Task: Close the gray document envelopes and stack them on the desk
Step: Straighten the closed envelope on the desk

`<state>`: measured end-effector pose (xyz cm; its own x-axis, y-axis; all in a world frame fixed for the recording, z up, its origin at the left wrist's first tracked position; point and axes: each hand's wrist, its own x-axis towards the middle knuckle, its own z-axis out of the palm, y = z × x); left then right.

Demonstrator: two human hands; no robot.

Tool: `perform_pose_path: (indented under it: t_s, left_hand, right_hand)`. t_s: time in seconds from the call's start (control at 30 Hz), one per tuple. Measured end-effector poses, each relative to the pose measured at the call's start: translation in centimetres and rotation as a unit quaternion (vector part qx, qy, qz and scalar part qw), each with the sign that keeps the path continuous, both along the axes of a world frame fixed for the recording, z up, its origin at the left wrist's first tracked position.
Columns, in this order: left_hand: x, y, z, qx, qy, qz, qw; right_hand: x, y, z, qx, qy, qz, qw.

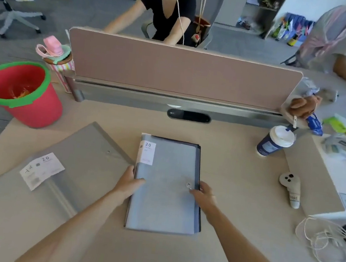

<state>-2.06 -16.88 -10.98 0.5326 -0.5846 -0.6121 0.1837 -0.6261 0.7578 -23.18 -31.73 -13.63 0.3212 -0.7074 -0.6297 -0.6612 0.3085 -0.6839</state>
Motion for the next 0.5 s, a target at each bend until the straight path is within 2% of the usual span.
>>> perform_pose_path:
  t_s: [0.2,0.5]
  left_hand:
    - [-2.7,-5.7,0.4,0.029,0.004,-0.054,0.998]
    - [-11.0,-15.7,1.0,0.040,0.071,-0.057,0.995]
  right_hand:
    - [-4.4,-3.9,0.8,-0.005,-0.045,-0.049,0.998]
    - [-11.7,-13.5,-0.3,-0.031,0.008,-0.099,0.995]
